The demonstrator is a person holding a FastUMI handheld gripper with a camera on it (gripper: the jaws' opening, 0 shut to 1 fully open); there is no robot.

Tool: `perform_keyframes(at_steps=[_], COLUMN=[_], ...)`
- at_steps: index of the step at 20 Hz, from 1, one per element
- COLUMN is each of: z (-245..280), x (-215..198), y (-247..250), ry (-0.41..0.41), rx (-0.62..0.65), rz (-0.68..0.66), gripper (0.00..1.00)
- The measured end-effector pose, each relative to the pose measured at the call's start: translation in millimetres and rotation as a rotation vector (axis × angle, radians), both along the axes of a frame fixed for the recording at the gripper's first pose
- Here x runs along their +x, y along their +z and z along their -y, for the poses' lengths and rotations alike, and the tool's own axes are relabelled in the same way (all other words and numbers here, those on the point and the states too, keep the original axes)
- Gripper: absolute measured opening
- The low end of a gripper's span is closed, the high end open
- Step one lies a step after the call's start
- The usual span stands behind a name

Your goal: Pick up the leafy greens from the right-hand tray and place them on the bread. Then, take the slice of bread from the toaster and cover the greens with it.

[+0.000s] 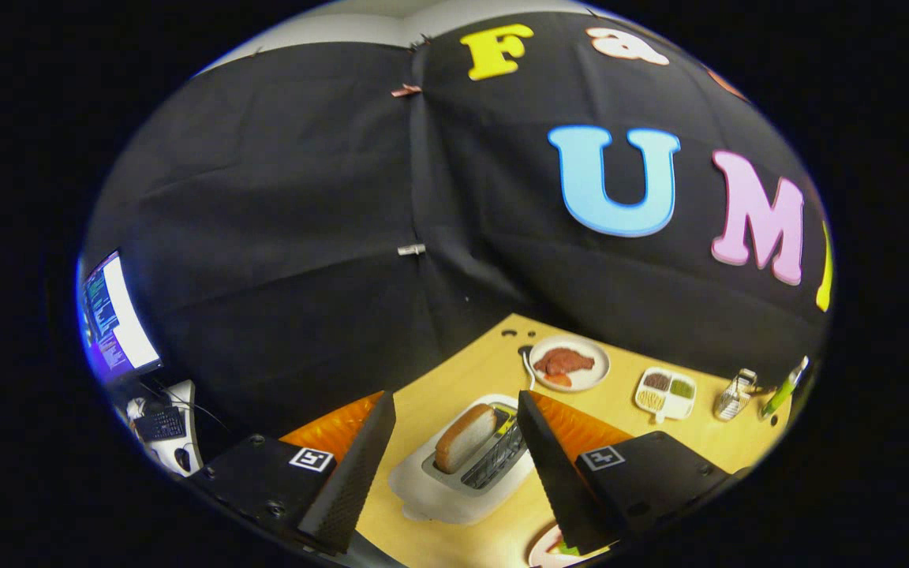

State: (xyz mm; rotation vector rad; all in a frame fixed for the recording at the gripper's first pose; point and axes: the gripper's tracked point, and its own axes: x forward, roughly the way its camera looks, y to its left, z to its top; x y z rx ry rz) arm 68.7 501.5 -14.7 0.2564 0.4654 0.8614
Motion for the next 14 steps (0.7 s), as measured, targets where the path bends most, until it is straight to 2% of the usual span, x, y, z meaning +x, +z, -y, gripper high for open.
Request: perform_keyframes(at_steps=[5,9,11,14], z=[-41.8,-57.1,-52.9,-52.6], x=[17.8,25.5,28.2,20.8], y=[-64.8,-90.1,-102.4,-107.3], ry=[-0.034,-0.047,-0.066,-0.071], rx=[-0.071,-0.113,-0.149,-0.125], rz=[-0.192,-0.245,-0.242,-0.292], gripper=[0.88,0.82,0.71,0.26])
